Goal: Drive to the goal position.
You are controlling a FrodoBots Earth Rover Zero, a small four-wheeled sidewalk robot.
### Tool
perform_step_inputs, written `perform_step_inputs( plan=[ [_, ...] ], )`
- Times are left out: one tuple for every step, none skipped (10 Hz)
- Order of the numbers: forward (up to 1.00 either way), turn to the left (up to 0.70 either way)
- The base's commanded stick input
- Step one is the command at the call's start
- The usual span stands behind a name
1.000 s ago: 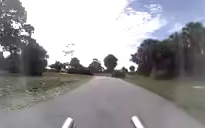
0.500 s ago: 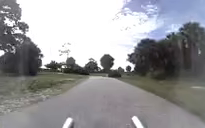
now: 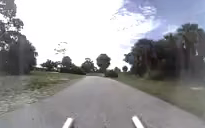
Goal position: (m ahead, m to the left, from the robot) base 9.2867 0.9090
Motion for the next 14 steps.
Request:
perform_step_inputs(
  plan=[
    [0.69, 0.03],
    [0.69, 0.03],
    [0.69, 0.03],
    [0.69, 0.03],
    [0.69, 0.03],
    [0.69, 0.03],
    [0.69, 0.03],
    [0.69, 0.03],
    [0.69, 0.03],
    [0.69, 0.03],
    [0.69, 0.03],
    [0.69, 0.03],
    [0.69, 0.03],
    [0.69, 0.03]
  ],
)
